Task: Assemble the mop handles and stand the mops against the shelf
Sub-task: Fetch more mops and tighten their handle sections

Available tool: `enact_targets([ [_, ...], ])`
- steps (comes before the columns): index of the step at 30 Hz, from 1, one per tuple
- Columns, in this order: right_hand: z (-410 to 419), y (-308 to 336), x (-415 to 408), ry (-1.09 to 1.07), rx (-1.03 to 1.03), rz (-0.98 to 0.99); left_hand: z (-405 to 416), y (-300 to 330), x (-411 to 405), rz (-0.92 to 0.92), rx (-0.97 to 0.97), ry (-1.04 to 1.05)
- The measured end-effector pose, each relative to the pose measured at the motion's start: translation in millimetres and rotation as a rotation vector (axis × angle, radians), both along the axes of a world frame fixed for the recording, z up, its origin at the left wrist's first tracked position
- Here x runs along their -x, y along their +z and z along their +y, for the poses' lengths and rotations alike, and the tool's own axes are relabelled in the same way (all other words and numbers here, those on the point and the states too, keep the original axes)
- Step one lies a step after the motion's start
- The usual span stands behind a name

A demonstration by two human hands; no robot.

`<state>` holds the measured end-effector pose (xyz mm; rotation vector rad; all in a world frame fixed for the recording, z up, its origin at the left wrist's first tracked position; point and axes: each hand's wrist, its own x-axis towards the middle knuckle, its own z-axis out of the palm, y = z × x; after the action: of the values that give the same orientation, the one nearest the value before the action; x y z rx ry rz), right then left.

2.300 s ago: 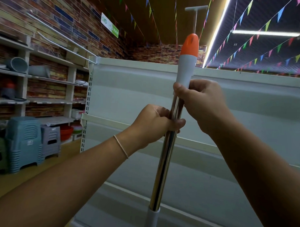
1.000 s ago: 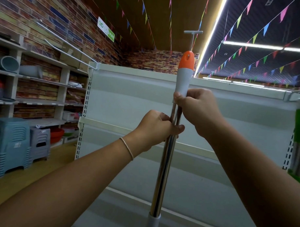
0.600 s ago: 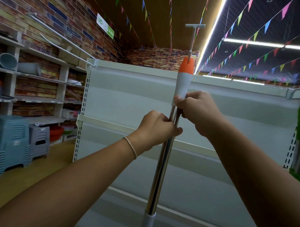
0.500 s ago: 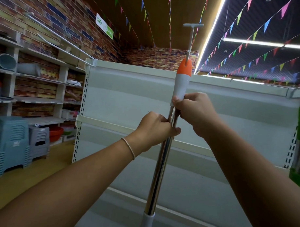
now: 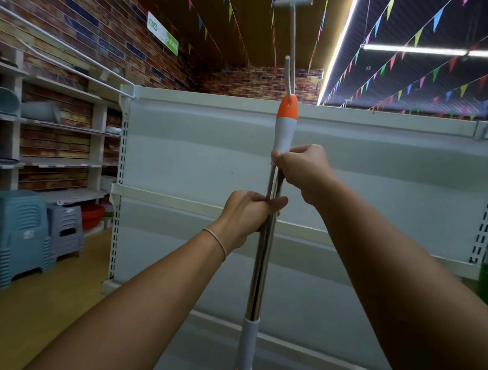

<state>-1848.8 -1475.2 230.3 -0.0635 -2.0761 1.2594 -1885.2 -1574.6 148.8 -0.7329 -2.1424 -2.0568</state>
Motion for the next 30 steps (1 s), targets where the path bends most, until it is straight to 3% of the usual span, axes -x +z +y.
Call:
enact_targets([
  [21, 34, -1, 64, -0.037, 0.009, -0.021, 40, -6, 47, -0.003, 0.021, 0.177],
  [30, 33, -3, 63, -0.080, 0.008, -0.043, 37, -6, 46, -0.003, 0.052, 0.136],
])
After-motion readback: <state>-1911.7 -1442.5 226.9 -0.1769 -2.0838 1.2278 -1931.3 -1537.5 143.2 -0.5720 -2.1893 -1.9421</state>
